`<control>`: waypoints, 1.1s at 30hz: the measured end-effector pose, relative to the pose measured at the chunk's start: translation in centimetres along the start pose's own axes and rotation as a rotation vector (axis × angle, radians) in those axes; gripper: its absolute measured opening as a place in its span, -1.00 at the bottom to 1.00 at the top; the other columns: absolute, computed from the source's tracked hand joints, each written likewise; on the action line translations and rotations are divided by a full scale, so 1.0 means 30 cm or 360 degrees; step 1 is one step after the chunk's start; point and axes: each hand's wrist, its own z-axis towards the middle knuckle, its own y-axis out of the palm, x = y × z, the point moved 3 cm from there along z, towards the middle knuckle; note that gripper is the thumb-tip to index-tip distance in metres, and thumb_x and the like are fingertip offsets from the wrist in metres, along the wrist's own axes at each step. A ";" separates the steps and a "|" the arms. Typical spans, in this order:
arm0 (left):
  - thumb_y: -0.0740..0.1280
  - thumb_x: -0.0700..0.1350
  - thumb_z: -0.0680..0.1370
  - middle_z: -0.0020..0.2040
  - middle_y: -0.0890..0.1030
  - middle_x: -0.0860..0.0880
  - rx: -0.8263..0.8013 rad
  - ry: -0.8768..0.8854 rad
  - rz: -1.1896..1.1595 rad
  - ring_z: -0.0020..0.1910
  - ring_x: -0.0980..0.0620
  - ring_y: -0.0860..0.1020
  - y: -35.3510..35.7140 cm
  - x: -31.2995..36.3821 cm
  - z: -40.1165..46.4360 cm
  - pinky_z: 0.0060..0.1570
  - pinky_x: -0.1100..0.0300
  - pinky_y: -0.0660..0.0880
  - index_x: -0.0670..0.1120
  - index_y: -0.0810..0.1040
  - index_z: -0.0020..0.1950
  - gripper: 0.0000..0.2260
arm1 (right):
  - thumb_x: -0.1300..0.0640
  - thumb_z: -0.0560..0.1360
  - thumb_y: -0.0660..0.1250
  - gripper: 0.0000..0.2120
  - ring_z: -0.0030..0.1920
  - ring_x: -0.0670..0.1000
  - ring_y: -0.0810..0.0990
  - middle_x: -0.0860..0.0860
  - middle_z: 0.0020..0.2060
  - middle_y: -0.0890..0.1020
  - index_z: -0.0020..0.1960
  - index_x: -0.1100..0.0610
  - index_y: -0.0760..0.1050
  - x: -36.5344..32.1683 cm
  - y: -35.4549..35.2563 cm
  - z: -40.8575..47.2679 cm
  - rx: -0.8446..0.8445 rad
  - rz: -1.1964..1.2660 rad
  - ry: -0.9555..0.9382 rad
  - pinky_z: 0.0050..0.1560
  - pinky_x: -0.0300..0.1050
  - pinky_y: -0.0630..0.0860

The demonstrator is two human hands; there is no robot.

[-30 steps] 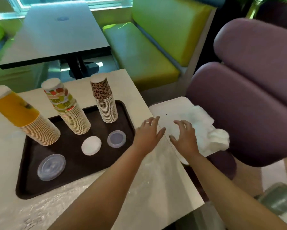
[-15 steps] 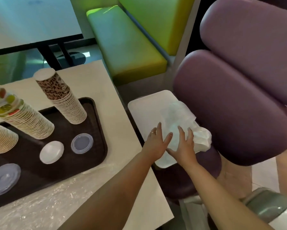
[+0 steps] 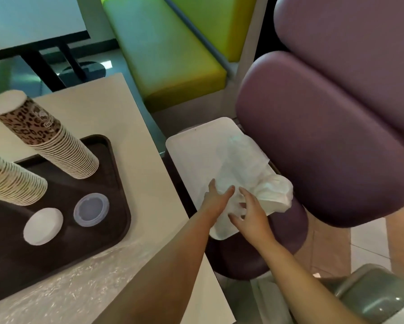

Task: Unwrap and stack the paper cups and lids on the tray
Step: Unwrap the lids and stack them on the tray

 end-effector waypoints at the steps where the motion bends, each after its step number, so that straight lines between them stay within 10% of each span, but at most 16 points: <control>1: 0.27 0.25 0.50 0.50 0.18 -0.07 0.0005 -0.0061 -0.0070 0.39 -0.20 0.30 -0.003 -0.011 0.002 0.15 -0.14 0.44 0.15 -0.02 0.53 -0.29 | 0.24 0.46 0.41 -0.30 0.21 -0.17 0.35 0.03 0.41 0.30 0.50 0.12 0.14 0.000 0.002 0.000 -0.0017 0.0019 0.0005 0.24 -0.20 0.40; 8: 0.41 0.26 0.38 0.23 0.43 -0.08 0.0298 0.0026 -0.0115 0.09 -0.06 0.50 -0.078 0.005 -0.032 0.02 -0.02 0.56 -0.03 0.28 0.36 -0.31 | 0.19 0.39 0.48 -0.34 0.22 -0.11 0.46 -0.09 0.31 0.43 0.42 0.02 0.30 -0.066 -0.027 -0.002 -0.0031 0.0238 -0.0064 0.24 -0.06 0.49; 17: 0.45 0.18 0.34 0.08 0.45 0.15 0.0380 0.0507 -0.0562 0.02 0.12 0.51 -0.352 0.105 -0.348 -0.19 0.26 0.51 0.12 0.21 0.26 -0.38 | 0.12 0.46 0.42 -0.46 0.08 -0.22 0.51 -0.18 0.27 0.36 0.37 -0.09 0.30 -0.369 -0.030 -0.089 0.0027 0.0597 -0.0286 -0.10 -0.47 0.46; 24: 0.44 0.04 0.41 0.05 0.45 0.19 0.0647 0.0612 -0.0752 -0.01 0.20 0.50 -0.575 -0.020 -0.583 -0.16 0.28 0.53 0.13 0.22 0.21 -0.49 | -0.05 0.42 0.44 -0.59 0.11 -0.04 0.59 -0.07 0.11 0.61 0.21 0.00 0.45 -0.562 0.170 -0.171 -0.0484 0.0666 -0.0224 0.12 -0.02 0.56; 29: 0.53 0.37 0.06 0.24 0.49 0.01 0.0730 0.0549 -0.0757 0.16 0.01 0.54 -0.720 -0.197 -0.711 0.11 -0.02 0.56 0.06 0.23 0.37 -0.01 | 0.12 0.47 0.40 -0.80 0.01 -0.04 0.61 -0.04 -0.01 0.64 0.06 -0.07 0.50 -0.665 0.316 -0.293 -0.0523 0.0608 -0.0291 0.01 -0.13 0.58; 33: 0.54 0.26 0.09 0.29 0.40 0.01 0.0850 0.0520 -0.0847 0.22 -0.02 0.49 -0.799 -0.326 -0.798 0.15 -0.08 0.53 0.14 0.13 0.39 -0.02 | 0.20 0.54 0.28 -0.92 -0.08 0.00 0.61 0.01 -0.11 0.63 0.02 0.09 0.49 -0.735 0.406 -0.374 -0.0622 0.0786 -0.0287 -0.09 -0.12 0.59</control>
